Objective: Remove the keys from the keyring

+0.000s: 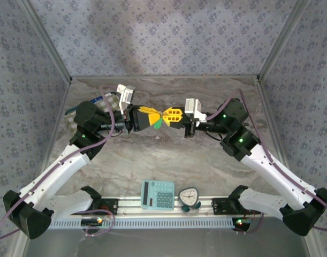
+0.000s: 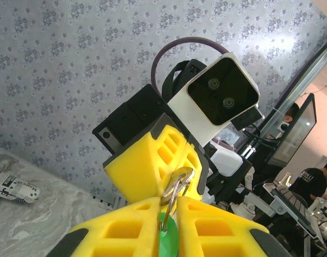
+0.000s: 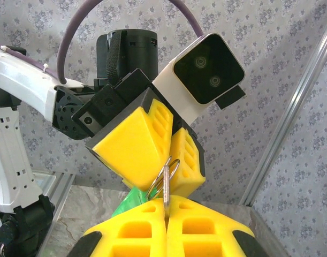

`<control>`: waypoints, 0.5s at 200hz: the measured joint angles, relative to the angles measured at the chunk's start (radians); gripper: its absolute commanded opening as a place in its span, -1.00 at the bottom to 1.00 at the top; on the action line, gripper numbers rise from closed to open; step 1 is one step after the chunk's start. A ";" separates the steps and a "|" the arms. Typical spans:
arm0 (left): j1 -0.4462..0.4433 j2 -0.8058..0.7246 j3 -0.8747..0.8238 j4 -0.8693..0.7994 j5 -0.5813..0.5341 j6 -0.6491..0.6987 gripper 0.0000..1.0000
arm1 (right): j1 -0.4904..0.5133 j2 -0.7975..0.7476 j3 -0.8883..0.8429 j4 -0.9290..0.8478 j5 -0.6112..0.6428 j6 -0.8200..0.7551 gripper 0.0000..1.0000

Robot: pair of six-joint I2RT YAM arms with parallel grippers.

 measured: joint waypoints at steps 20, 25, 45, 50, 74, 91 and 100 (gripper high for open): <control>-0.001 -0.005 0.000 -0.008 -0.002 0.012 -0.22 | 0.000 0.000 0.001 -0.009 0.008 -0.001 -1.00; -0.001 -0.006 0.000 -0.014 -0.004 0.013 -0.16 | 0.000 0.000 0.001 -0.011 0.008 -0.002 -1.00; -0.001 -0.021 0.000 -0.031 -0.011 0.027 0.01 | 0.000 0.000 0.001 -0.019 0.010 -0.003 -1.00; -0.001 -0.024 0.000 -0.035 -0.012 0.029 0.07 | 0.000 0.000 0.001 -0.021 0.011 -0.003 -1.00; 0.000 -0.036 0.009 -0.063 -0.018 0.058 0.16 | 0.000 0.000 0.001 -0.026 0.011 -0.003 -1.00; 0.000 -0.040 0.016 -0.091 -0.029 0.082 0.28 | 0.000 0.000 0.001 -0.033 0.011 -0.003 -1.00; 0.000 -0.045 0.019 -0.117 -0.038 0.107 0.34 | 0.000 0.000 0.001 -0.039 0.013 -0.003 -1.00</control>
